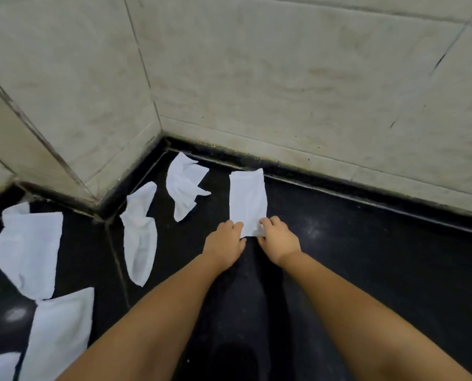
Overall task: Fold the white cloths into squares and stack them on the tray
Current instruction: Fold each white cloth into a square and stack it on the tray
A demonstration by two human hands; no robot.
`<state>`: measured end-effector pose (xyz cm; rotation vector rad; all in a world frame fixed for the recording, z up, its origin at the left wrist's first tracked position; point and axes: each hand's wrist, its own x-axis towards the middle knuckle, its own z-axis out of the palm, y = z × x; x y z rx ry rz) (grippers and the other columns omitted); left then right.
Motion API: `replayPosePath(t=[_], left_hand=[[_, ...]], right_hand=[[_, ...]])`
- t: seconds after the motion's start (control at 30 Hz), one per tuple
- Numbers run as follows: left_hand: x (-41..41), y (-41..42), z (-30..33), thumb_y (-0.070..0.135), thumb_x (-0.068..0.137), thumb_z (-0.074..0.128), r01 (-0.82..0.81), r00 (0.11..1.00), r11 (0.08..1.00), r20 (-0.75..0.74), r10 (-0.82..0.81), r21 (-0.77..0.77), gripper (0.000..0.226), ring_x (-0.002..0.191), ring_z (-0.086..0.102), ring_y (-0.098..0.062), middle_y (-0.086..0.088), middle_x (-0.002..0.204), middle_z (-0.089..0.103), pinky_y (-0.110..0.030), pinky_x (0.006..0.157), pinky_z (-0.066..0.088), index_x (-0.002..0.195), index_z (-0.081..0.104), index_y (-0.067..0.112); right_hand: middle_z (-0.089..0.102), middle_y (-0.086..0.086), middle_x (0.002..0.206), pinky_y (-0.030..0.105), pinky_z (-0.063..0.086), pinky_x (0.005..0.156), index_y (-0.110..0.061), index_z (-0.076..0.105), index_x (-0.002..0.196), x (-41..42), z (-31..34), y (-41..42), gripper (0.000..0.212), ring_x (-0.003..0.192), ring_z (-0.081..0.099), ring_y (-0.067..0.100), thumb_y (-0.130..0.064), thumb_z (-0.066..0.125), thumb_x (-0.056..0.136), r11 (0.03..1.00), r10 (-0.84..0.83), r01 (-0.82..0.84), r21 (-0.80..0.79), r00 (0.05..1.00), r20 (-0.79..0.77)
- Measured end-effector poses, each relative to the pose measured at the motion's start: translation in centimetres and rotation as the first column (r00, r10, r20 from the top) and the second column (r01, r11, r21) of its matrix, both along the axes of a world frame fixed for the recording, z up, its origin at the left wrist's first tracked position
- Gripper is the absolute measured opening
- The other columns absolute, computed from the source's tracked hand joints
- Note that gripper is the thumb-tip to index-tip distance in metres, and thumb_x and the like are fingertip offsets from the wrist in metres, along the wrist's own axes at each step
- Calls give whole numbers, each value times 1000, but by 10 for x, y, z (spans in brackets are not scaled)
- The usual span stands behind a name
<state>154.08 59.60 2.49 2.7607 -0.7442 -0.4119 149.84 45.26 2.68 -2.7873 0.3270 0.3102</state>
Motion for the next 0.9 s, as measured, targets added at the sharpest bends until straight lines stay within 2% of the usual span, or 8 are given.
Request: replayPosePath(t=[0.2,0.4,0.77,0.9], left_hand=[[28,-20,-28,39,97,41,139,988,988,51,-143,70,40,120,44,-23,-6,125,48,-36,87,44,129,48,16],[36,-27,-27,29,99,37,109,990,992,82,-115,70,32,117,47,-22,-4,121,53,-35,88,42,122,57,19],[27,-42,59,30,101,37,181,951,983,256,-170,-19,31,101,55,-25,-5,105,61,-36,81,41,104,63,15],[13,-54,93,29,100,40,179,934,976,332,-129,-125,29,104,55,-25,-4,106,62,-38,84,43,109,65,16]], right_hand=[[45,9,125,35,48,83,-10,47,121,24,-28,3,28,113,43,25,-20,43,96,997,-55,54,-52,998,-13],[50,8,115,35,45,77,-10,53,111,24,-30,-1,20,107,47,25,-18,42,96,994,-104,105,-8,994,45],[52,7,110,33,38,70,-11,52,108,-3,44,-43,17,105,49,26,-18,42,96,990,-100,118,-72,971,218],[54,8,111,34,37,71,-12,54,108,-25,72,-63,18,106,50,29,-18,43,95,988,-119,142,-64,953,278]])
